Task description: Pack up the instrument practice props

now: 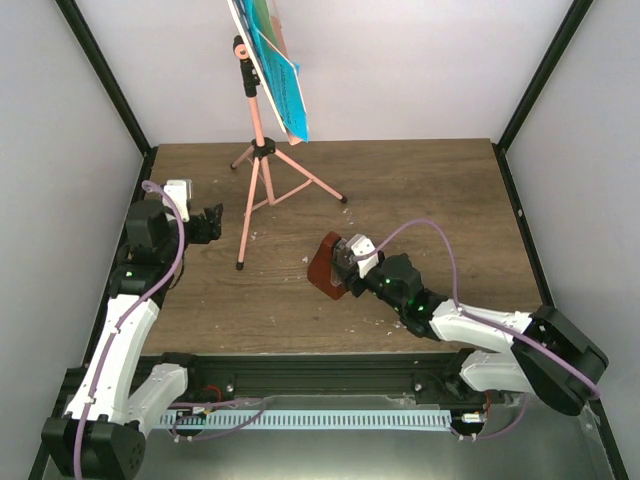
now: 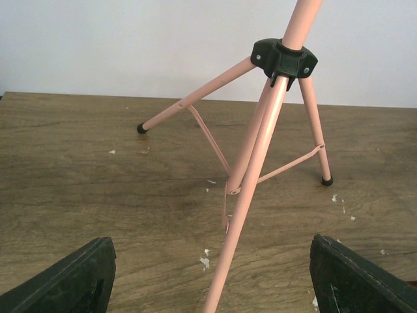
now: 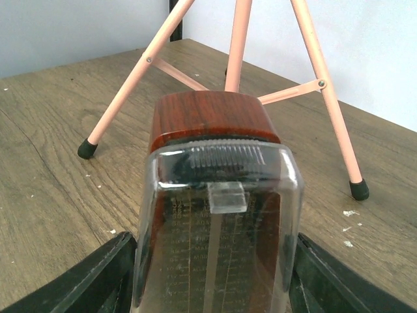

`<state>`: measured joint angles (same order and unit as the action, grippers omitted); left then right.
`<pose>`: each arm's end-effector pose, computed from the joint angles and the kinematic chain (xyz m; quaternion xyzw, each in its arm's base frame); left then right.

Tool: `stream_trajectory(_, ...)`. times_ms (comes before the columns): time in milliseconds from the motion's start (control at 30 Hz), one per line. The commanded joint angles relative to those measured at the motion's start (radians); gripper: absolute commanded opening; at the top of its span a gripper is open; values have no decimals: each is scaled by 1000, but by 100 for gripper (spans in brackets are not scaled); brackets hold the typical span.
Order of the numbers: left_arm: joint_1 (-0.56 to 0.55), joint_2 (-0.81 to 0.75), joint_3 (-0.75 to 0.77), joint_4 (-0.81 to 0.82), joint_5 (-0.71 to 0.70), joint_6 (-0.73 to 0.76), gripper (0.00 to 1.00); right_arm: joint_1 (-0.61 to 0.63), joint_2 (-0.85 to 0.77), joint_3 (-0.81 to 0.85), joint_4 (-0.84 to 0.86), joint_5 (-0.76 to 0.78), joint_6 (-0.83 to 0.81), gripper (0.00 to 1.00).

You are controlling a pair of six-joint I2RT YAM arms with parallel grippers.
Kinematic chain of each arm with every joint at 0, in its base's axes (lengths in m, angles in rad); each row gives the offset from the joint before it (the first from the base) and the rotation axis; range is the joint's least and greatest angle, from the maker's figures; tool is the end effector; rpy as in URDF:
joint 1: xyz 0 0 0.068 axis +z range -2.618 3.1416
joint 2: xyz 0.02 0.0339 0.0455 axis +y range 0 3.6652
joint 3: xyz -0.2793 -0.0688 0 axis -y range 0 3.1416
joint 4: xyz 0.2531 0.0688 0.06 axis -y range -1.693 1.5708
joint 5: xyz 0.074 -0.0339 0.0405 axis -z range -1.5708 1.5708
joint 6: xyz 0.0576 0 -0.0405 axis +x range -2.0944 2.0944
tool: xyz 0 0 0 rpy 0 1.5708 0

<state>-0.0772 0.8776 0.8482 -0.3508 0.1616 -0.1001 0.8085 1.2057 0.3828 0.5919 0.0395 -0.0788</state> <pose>0.2164 -0.0260 0.3323 0.0358 0.8257 -0.1160 0.5508 0.1843 0.1897 0.1995 -0.3253 0.7131 0.2070 0.5854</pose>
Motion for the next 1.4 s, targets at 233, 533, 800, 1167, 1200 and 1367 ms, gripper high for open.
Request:
stream_trajectory(233, 5, 0, -12, -8, 8, 3, 83, 11, 42, 33, -106, -1, -15, 63)
stream_trajectory(533, 5, 0, -11, -7, 10, 3, 83, 11, 55, 46, -112, 2, -13, 69)
stream_trajectory(800, 4, 1, -11, -8, 11, 2, 83, 11, 71, 61, -117, 15, -7, 80)
stream_trajectory(1167, 5, 1, -11, -9, 12, 2, 83, 11, -5, 25, -121, 48, 21, 100)
stream_trajectory(1200, 5, 1, -11, -8, 11, 3, 83, 11, -23, 22, -131, 54, 26, 100)
stream_trajectory(1367, 4, 0, -11, -10, 23, 2, 85, 11, -197, 12, -235, 82, 97, 100)
